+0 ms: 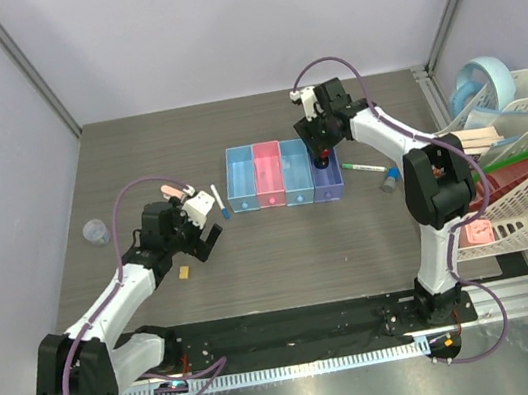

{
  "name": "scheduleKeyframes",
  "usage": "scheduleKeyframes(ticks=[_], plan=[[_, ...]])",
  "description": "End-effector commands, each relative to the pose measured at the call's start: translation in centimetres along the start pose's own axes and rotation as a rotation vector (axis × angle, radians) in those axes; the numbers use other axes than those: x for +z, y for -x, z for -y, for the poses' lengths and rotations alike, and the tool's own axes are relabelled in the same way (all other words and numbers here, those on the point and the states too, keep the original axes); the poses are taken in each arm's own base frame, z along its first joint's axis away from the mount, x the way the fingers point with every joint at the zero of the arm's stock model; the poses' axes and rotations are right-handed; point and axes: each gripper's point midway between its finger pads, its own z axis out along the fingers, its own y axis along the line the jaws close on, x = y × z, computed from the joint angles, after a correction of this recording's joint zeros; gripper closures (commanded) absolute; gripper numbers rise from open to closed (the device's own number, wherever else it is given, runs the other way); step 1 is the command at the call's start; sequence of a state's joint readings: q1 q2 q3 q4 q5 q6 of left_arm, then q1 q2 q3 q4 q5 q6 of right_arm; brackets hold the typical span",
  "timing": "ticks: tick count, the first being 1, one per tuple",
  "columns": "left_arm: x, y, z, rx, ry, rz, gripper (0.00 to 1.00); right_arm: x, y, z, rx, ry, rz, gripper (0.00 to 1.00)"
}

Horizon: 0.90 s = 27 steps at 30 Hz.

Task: Sort the stationery into containers
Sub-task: Place the stationery in the storage box, then pick up the stationery from the center of the board.

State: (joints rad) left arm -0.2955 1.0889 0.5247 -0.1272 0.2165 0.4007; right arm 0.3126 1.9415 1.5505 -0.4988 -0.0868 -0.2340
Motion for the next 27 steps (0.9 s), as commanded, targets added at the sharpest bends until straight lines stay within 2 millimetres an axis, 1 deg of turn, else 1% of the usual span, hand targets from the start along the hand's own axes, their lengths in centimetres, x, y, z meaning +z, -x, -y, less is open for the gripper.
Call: scheduleKeyframes(ticks=[1,2,3,5,6,7,9,11,12,13,14,15,16,19,20,21,22,26,27], plan=[[-0.2,0.7,-0.2,0.005,0.012,0.031,0.0,-5.3,4.5,0.6,0.002,-0.049,0.138,0.35],[-0.2,0.7,-0.2,0.007,0.013,0.033,0.0,-6.3,4.9,0.7,0.006,-0.062,0.156,0.35],[-0.2,0.8,-0.2,0.007,0.013,0.034,0.0,-8.0,5.5,0.9,0.013,-0.085,0.189,0.36],[-0.2,0.8,-0.2,0.007,0.012,0.035,0.0,-9.4,5.4,1.3,0.042,-0.118,0.207,0.36],[-0.2,0.8,-0.1,0.008,0.009,0.035,0.0,-11.0,5.6,2.0,0.063,-0.169,0.232,0.36],[-0.2,0.8,-0.1,0.008,0.007,0.035,0.0,-11.2,4.9,2.5,0.102,-0.208,0.224,0.36],[-0.2,1.0,-0.2,0.008,0.012,0.038,0.0,-11.8,4.2,3.0,0.151,-0.249,0.222,0.36],[-0.3,1.0,-0.1,0.01,0.011,0.04,0.0,-12.0,2.9,3.5,0.212,-0.301,0.211,0.36],[-0.3,1.0,-0.2,0.008,0.012,0.042,0.0,-12.0,2.4,3.7,0.228,-0.321,0.205,0.36],[-0.4,0.9,-0.1,0.007,0.008,0.038,0.0,-11.5,1.4,3.7,0.24,-0.333,0.18,0.36],[-0.4,0.9,-0.1,0.009,0.01,0.039,0.0,-11.2,0.7,4.3,0.281,-0.371,0.169,0.36],[-0.5,1.1,-0.1,0.01,0.01,0.044,0.0,-10.9,0.3,4.3,0.296,-0.379,0.162,0.36],[-0.5,1.0,-0.2,0.01,0.012,0.042,0.0,-10.3,-0.7,4.8,0.314,-0.393,0.136,0.36],[-0.7,1.1,-0.1,0.009,0.013,0.044,0.0,-9.2,-2.3,5.3,0.397,-0.411,0.111,0.36],[-0.7,1.1,-0.1,0.012,0.011,0.047,0.0,-8.9,-2.9,5.8,0.428,-0.423,0.102,0.36],[-0.7,1.1,-0.1,0.011,0.014,0.046,0.0,-8.6,-3.1,6.0,0.458,-0.434,0.109,0.36],[-0.7,1.0,-0.1,0.013,0.012,0.045,0.0,-8.3,-3.9,6.1,0.471,-0.442,0.095,0.36],[-0.6,0.9,0.0,0.012,0.008,0.04,0.0,-8.0,-5.4,7.4,0.529,-0.505,0.08,0.36],[-0.5,0.9,-0.1,0.011,0.01,0.042,0.0,-8.1,-5.8,8.1,0.558,-0.522,0.08,0.36]])
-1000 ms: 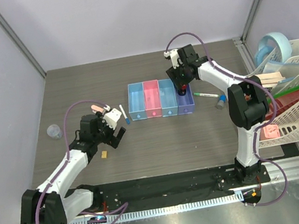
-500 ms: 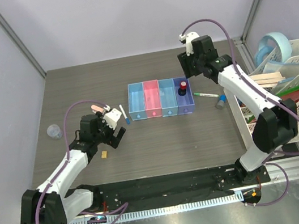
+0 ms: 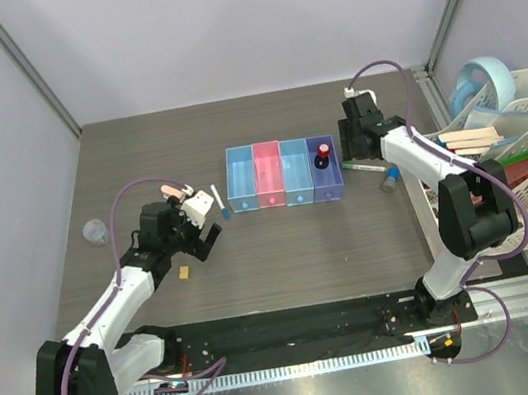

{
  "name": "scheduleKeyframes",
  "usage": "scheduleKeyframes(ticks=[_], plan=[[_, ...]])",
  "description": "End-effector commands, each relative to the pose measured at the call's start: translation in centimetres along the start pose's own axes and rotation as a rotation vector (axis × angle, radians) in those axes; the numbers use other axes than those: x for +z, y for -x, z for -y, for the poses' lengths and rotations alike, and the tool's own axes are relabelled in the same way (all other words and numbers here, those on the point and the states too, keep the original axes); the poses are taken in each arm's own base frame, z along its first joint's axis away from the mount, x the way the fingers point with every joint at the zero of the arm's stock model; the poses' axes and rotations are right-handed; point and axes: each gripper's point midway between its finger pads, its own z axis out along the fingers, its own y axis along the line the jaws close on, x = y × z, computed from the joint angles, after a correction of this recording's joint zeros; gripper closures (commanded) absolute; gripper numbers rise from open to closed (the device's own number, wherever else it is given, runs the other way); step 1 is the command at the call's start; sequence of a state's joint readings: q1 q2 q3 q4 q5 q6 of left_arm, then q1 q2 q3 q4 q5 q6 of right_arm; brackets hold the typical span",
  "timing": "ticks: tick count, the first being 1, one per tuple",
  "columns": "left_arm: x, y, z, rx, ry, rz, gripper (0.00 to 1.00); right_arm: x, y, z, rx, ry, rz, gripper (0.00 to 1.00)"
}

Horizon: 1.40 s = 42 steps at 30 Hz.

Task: Sort the stationery into containers
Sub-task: Pick up the stationery from the center of the board.

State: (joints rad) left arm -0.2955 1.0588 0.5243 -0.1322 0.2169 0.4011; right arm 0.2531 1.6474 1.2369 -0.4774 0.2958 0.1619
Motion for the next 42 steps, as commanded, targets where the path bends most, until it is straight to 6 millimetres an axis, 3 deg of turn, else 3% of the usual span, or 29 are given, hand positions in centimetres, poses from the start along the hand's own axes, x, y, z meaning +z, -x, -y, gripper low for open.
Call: scheduleKeyframes(ticks=[1,10,18,42], plan=[[0.0,0.3,0.2,0.009,-0.004,0.019,0.0,0.4,1.5,2.4,0.149,-0.085,0.065,0.37],[0.1,0.2,0.2,0.007,-0.006,0.017,0.0,3.2,-2.3,5.6,0.263,-0.124,-0.056,0.4],[0.3,0.2,0.3,0.005,-0.015,0.014,0.0,4.2,-5.0,7.6,0.307,-0.168,-0.126,0.41],[0.4,0.4,0.3,0.003,-0.018,0.017,0.0,6.3,-8.0,8.2,0.267,-0.213,-0.214,0.45]])
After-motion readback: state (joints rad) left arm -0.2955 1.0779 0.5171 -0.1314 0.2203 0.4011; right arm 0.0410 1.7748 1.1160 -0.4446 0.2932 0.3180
